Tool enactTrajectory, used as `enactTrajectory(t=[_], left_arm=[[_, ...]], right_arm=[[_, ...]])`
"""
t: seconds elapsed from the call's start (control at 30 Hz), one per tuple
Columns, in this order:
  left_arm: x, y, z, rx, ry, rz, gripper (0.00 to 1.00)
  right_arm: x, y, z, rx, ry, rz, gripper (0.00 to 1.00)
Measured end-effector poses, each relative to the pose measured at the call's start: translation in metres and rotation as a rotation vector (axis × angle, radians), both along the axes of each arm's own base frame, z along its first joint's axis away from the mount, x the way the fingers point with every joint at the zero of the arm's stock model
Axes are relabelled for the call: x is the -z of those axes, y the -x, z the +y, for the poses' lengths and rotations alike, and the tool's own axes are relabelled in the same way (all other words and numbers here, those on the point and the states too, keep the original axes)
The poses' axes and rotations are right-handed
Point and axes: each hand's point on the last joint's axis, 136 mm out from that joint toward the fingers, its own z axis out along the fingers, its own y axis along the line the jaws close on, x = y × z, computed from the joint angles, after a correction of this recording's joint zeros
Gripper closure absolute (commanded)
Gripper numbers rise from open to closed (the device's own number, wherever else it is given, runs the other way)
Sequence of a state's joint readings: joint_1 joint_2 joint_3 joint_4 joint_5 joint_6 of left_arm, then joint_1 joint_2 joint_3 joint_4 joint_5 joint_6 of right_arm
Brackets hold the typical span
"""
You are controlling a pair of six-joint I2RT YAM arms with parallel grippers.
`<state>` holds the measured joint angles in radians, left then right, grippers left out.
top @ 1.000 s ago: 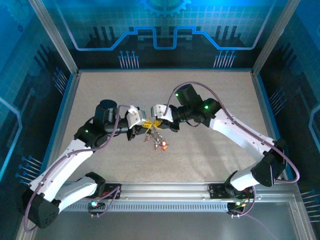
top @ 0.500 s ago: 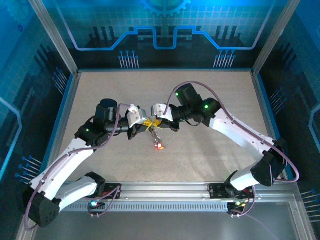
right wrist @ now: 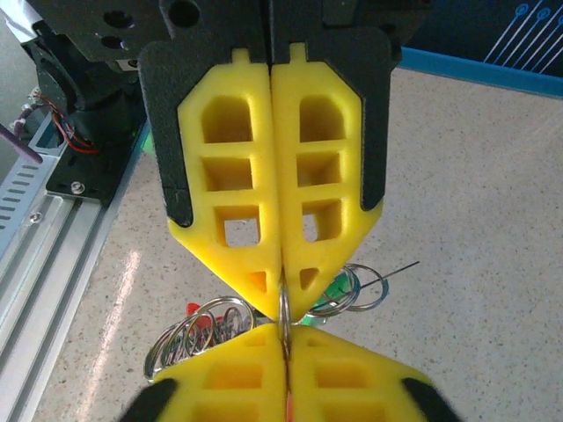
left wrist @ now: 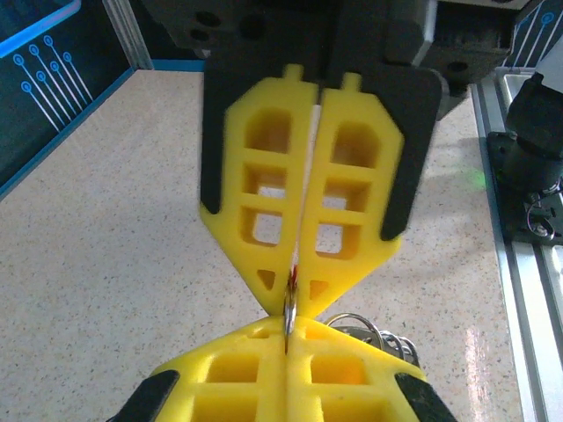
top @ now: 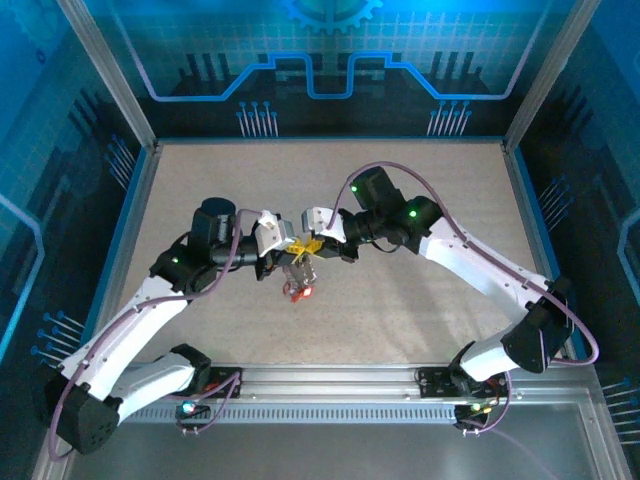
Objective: Put the keys on the keyring
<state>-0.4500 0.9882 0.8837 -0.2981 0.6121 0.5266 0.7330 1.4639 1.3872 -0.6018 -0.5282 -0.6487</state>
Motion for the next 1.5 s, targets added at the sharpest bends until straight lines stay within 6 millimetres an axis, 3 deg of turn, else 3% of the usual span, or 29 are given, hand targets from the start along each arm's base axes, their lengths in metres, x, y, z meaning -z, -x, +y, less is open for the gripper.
enactTrajectory(t=[0.37,0.5,0.63,0.87,1.0,1.5], left_arm=[[-0.044,0.012,-0.007,0.052,0.165,-0.058,1.00],[-0.056,0.017,-0.010,0.089,0.220,-0.081,1.00],[-0.059,0.021,-0.013,0.119,0.251,-0.081,1.00],[-0.063,0.024,-0.014,0.140,0.271,-0.092,1.00],[-0.064,0.024,-0.014,0.143,0.272,-0.093,1.00],[-0.065,0.021,-0.017,0.145,0.325,-0.077,1.00]], right_arm=[[-0.039,0.014,-0.014,-0.043,-0.156,-0.073,0.72],[-0.044,0.015,-0.022,-0.040,-0.183,-0.078,0.78],[-0.045,0.016,-0.023,-0.048,-0.197,-0.073,0.84],[-0.051,0.015,-0.025,-0.054,-0.229,-0.066,0.85],[-0.054,0.015,-0.027,-0.051,-0.245,-0.058,1.00],[-0.045,0.014,-0.023,-0.058,-0.238,-0.004,1.00]])
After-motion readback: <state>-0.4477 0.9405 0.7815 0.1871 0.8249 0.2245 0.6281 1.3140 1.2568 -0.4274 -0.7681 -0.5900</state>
